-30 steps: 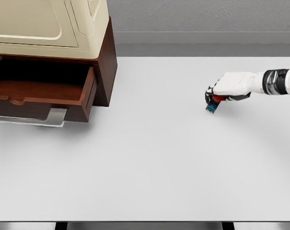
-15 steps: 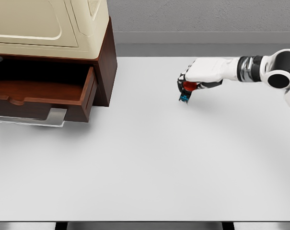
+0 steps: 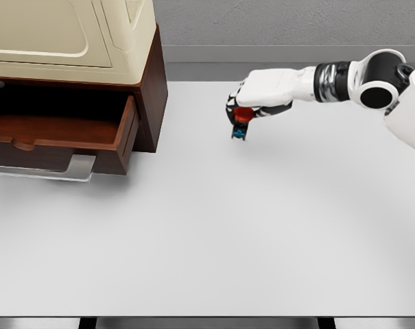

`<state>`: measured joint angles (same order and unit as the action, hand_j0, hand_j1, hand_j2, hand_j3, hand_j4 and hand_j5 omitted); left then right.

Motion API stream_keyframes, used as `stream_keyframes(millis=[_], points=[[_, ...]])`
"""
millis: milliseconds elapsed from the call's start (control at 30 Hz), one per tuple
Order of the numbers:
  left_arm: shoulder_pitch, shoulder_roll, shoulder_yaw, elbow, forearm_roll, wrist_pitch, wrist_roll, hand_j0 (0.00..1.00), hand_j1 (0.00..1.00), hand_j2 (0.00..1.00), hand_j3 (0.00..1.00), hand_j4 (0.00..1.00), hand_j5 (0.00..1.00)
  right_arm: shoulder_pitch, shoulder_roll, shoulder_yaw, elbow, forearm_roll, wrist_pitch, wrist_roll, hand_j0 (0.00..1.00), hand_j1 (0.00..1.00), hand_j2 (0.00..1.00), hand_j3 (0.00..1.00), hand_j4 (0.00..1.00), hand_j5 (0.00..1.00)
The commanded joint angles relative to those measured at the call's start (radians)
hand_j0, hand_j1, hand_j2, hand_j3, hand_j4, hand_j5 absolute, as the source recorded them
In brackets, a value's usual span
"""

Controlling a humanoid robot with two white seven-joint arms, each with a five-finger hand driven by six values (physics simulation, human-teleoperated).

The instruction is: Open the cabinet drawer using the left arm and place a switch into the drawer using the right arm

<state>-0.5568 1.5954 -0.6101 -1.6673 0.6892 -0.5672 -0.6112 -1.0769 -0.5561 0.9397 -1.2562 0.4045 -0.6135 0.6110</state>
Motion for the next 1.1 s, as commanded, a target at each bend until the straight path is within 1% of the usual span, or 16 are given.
stream_keyframes(millis=[0, 67, 167, 300, 400, 533, 567, 700, 800, 833, 1067], points=[[0.000, 0.002, 0.001, 0.000, 0.009, 0.003, 0.000, 1.00, 1.00, 1.00, 1.00, 1.00, 1.00, -0.002, 0.008, 0.004, 0.000, -0.013, 0.003, 0.000, 0.41, 0.41, 0.41, 0.41, 0.41, 0.41], [0.000, 0.002, 0.001, 0.000, 0.009, 0.003, 0.000, 1.00, 1.00, 1.00, 1.00, 1.00, 1.00, -0.018, 0.028, 0.021, 0.000, -0.013, 0.003, 0.000, 0.41, 0.41, 0.41, 0.41, 0.41, 0.41], [-0.002, 0.002, 0.001, 0.000, 0.009, 0.003, 0.000, 1.00, 1.00, 1.00, 1.00, 1.00, 1.00, -0.057, 0.076, 0.076, 0.000, -0.013, 0.003, 0.000, 0.41, 0.41, 0.41, 0.41, 0.41, 0.41], [0.000, 0.002, 0.000, 0.000, 0.009, 0.003, 0.000, 1.00, 1.00, 1.00, 1.00, 1.00, 1.00, -0.086, 0.127, 0.091, 0.000, -0.013, 0.003, 0.000, 0.41, 0.41, 0.41, 0.41, 0.41, 0.41], [0.000, 0.002, 0.000, 0.000, 0.009, 0.003, 0.000, 1.00, 1.00, 1.00, 1.00, 1.00, 1.00, -0.130, 0.127, 0.140, -0.003, -0.076, 0.003, 0.000, 0.41, 0.41, 0.41, 0.41, 0.41, 0.41], [-0.002, 0.002, 0.000, 0.000, 0.009, 0.003, 0.000, 1.00, 1.00, 1.00, 1.00, 1.00, 1.00, -0.146, 0.133, 0.162, -0.072, -0.082, 0.003, 0.000, 0.41, 0.41, 0.41, 0.41, 0.41, 0.41], [0.000, 0.002, 0.000, 0.000, 0.009, 0.003, 0.000, 1.00, 1.00, 1.00, 1.00, 1.00, 1.00, -0.152, 0.145, 0.163, -0.075, -0.082, 0.003, 0.000, 0.41, 0.41, 0.41, 0.41, 0.41, 0.41], [0.000, 0.000, 0.000, -0.002, 0.009, 0.003, 0.000, 1.00, 1.00, 1.00, 1.00, 1.00, 1.00, -0.179, 0.170, 0.163, -0.075, -0.085, 0.003, 0.000, 0.41, 0.41, 0.41, 0.41, 0.41, 0.41], [0.000, 0.000, 0.000, -0.002, 0.009, 0.003, 0.000, 1.00, 1.00, 1.00, 1.00, 1.00, 1.00, -0.222, 0.180, 0.189, -0.075, -0.153, 0.003, 0.000, 0.41, 0.41, 0.41, 0.41, 0.41, 0.41], [0.000, 0.000, 0.000, -0.002, 0.007, 0.003, 0.000, 1.00, 1.00, 1.00, 1.00, 1.00, 1.00, -0.225, 0.186, 0.191, -0.075, -0.153, 0.003, 0.000, 0.41, 0.41, 0.41, 0.41, 0.41, 0.41], [0.000, 0.000, 0.000, -0.005, 0.009, 0.003, 0.000, 1.00, 1.00, 1.00, 1.00, 1.00, 1.00, -0.273, 0.281, 0.189, -0.065, -0.167, 0.003, 0.000, 0.41, 0.41, 0.41, 0.41, 0.41, 0.41]])
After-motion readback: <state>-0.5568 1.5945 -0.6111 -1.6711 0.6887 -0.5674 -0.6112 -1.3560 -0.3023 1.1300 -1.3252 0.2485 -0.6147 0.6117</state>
